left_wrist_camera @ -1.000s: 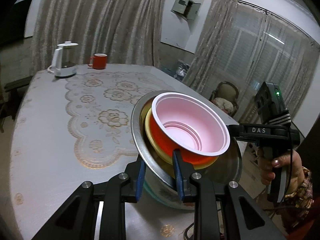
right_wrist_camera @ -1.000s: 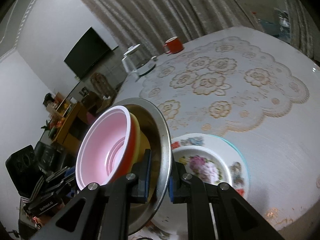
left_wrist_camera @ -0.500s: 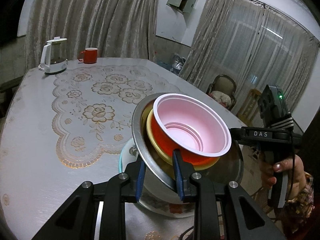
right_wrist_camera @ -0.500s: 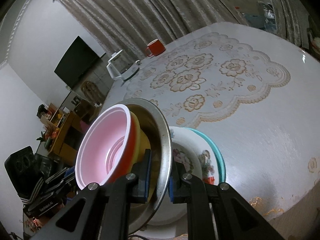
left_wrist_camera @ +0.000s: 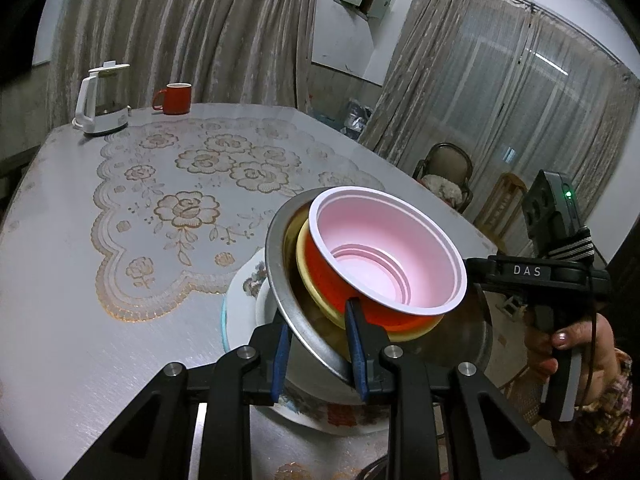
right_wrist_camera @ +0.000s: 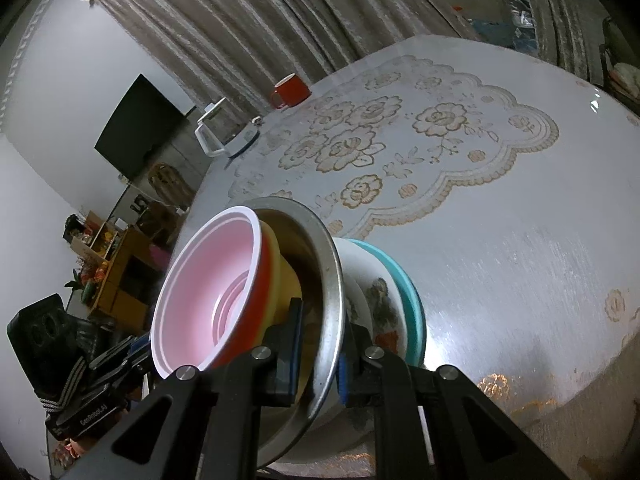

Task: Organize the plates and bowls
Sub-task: 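Lower the steel basin onto the floral plate stack with both grippers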

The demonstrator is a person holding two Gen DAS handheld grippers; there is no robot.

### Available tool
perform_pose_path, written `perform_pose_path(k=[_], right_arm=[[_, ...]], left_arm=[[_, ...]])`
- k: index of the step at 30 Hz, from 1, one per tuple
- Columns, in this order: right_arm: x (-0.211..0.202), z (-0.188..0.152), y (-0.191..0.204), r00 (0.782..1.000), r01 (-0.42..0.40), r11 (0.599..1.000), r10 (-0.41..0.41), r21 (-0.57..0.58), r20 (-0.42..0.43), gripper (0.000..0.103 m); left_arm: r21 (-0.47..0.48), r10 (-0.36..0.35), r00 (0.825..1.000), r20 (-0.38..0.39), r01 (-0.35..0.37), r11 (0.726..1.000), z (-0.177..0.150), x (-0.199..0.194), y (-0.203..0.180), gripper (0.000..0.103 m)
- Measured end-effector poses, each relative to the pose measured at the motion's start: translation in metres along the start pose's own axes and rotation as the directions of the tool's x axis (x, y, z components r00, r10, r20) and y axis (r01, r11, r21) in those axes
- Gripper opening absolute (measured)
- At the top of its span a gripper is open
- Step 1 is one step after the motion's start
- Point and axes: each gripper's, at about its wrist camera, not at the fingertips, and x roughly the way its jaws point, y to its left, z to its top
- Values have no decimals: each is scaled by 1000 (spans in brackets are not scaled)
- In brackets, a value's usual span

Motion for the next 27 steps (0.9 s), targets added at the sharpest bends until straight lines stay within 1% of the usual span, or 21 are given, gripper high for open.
perform_pose_path(k=[8,17,23,27], right_arm=[[-3,-4,-3,1000,18,1000,-18,6,2,14],[12,-6,-9,999,35,999,-35,25,-19,14],[16,-7,-14,999,48,998,-47,40,-25,14],[18,-8,-16,998,47,998,-46,43,-30,14]], left_arm=[[6,2,1000,-8,-2,1000,-2,7,0,27],[-3,21,999,-25,-21,1000,-4,21,8,27],[-2,21,999,-37,-21,1000,-4,30,9,27],[6,42,998,-42,-41,999,-6,32,10,27]])
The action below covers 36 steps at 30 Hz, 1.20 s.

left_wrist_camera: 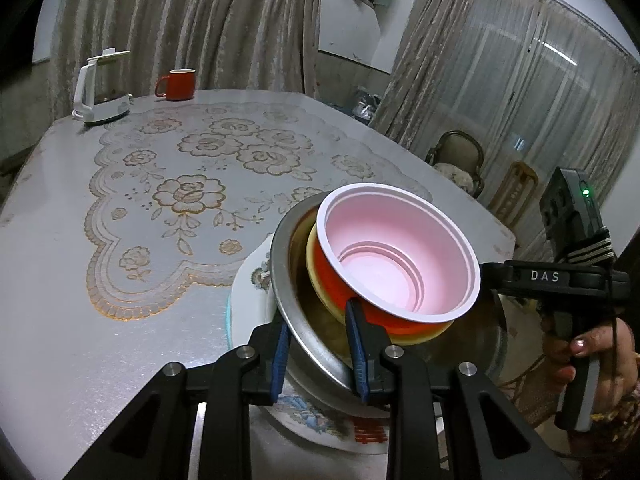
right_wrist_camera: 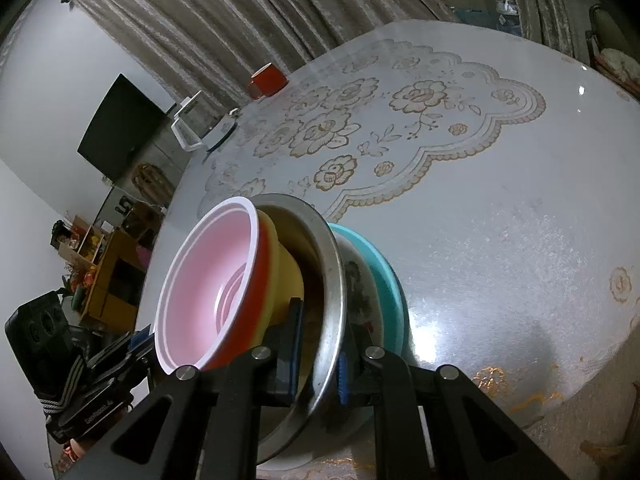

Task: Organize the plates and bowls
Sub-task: 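Lower the steel basin onto the floral plate stack with both grippers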

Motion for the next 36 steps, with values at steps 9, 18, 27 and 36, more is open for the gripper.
perform_pose_path(k=[9,18,27,36], right_arm=[[7,-1,0,1000,-1,1000,1,-4,-10,15],[-8,-7,1,1000,-19,1000,19,4,-4,28],[-4,-25,10,999,-22,999,21,-40,-25,16],[-8,-29,10,1000,-18,999,18,-32,-25,17]], left_arm=[[-3,32,999,-16,-32,999,-6,6,4,27],[-34,5,1000,-22,-5,999,-13,-5,5,28],[-33,22,999,-27,-23,999,-15,-11,4,29],[-32,53,998,-17,-54,998,-18,-14,-2,30]])
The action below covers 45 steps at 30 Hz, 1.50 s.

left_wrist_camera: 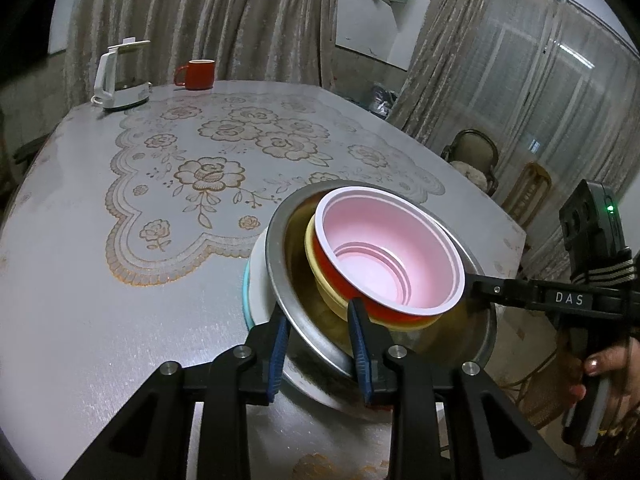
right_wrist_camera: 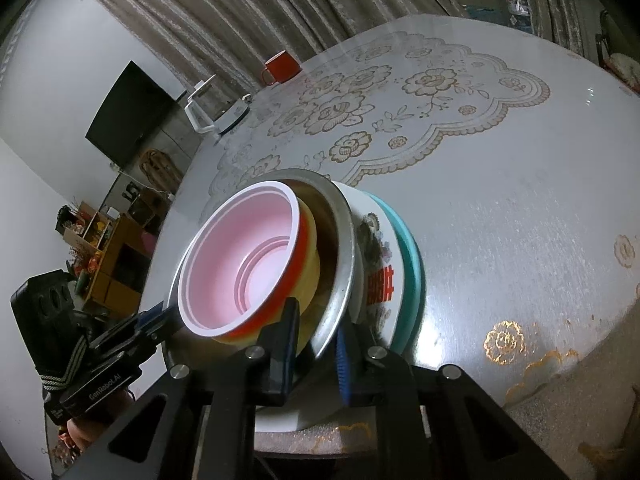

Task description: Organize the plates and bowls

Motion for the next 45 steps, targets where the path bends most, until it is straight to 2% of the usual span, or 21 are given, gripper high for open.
perform_pose_path(k=[4,7,11,12,13,15,17,19,21,24,27,28,29,32,34,38,41,45], right_arm=[[1,-1,2,1000,8,1000,-8,6,-2,19],[2,-4,9,999,45,999,-45,-25,10,19],[1,-8,9,998,51,999,-51,19,27,20],[0,-9,9,998,52,998,-53,25,29,20],[0,-9,10,998,59,998,-60,28,31,25],[-4,-11,14,995,83,996,-84,18,58,33],[-14,-16,21,983,139,990,-138,-5,124,36],[-21,-19,25,972,180,983,-175,-17,157,37],[-25,-22,28,962,217,976,-209,-28,177,38],[-38,-32,35,936,280,958,-259,-60,240,40],[-51,-44,45,919,304,948,-266,-92,292,56],[-56,-52,52,909,322,940,-274,-114,315,65],[-58,-57,56,903,336,933,-279,-130,327,69],[-62,-73,72,882,389,903,-308,-183,358,74],[-63,-81,78,879,396,897,-307,-199,366,75],[-69,-93,88,852,440,873,-333,-208,405,78],[-77,-97,90,834,451,872,-337,-188,437,79],[-78,-99,89,836,444,879,-338,-173,431,79]], left_arm=[[13,15,1000,5,-16,1000,-1,-3,-2,32],[26,20,1000,7,-20,999,-1,-6,-2,32],[29,22,1000,3,-23,999,0,-10,0,32],[31,25,1000,4,-26,999,0,-13,0,36],[35,34,999,11,-34,999,0,-16,1,41],[34,58,998,28,-59,998,-1,-21,2,63],[26,66,996,55,-68,997,-2,-27,5,64],[25,94,994,63,-96,995,-5,-32,6,71],[17,109,991,74,-111,994,-9,-37,5,83],[-2,141,986,88,-142,990,-17,-45,1,94],[-21,167,980,103,-166,986,-29,-54,-7,103],[-30,176,979,105,-174,984,-33,-58,-10,103],[-41,183,978,101,-179,983,-37,-59,-13,103],[-57,192,979,73,-188,980,-45,-64,-20,103],[-62,202,978,56,-199,978,-49,-66,-23,103],[-75,269,960,79,-264,962,-58,-77,-26,103],[-83,345,932,113,-337,938,-61,-86,-28,103],[-60,404,904,139,-399,915,-63,-89,-34,103]])
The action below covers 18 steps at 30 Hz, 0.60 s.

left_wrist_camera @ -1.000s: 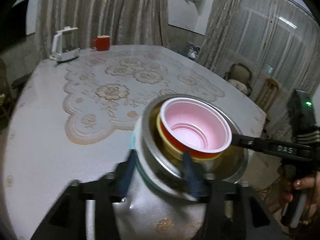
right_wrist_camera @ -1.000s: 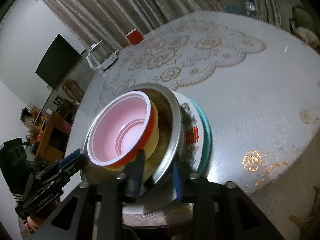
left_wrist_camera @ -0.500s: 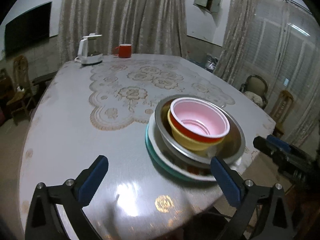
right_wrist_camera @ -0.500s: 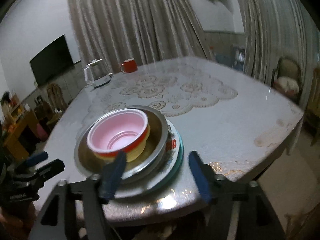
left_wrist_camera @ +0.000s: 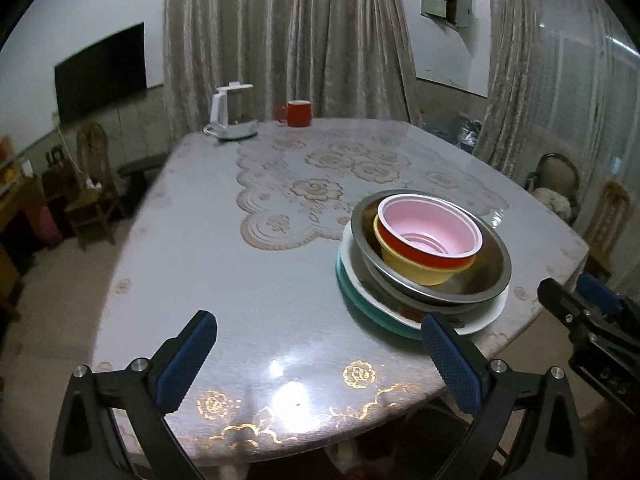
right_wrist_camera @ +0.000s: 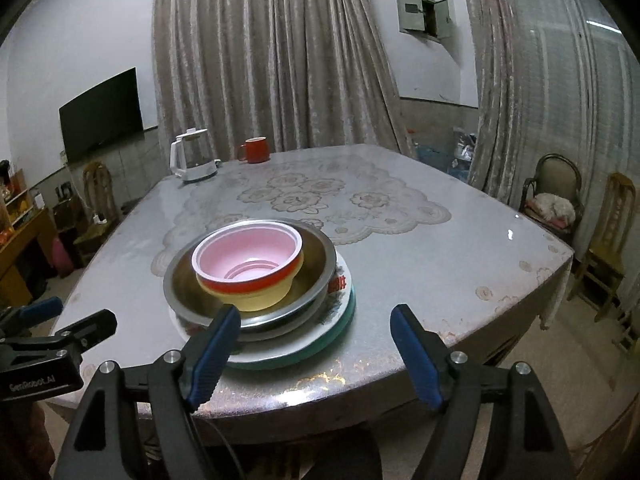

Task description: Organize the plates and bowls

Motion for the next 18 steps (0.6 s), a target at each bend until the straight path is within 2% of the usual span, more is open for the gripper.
perform_pose_path(k=[8,18], right_arm=[[6,-2,9,999,-21,1000,21,-22,-29,79],[10,-1,12,999,-25,999,25,-21,-38,79]], left_arm=[[32,50,999,21,-51,998,-3,-4,-2,103],[42,60,998,20,-61,997,-1,-2,-5,103]])
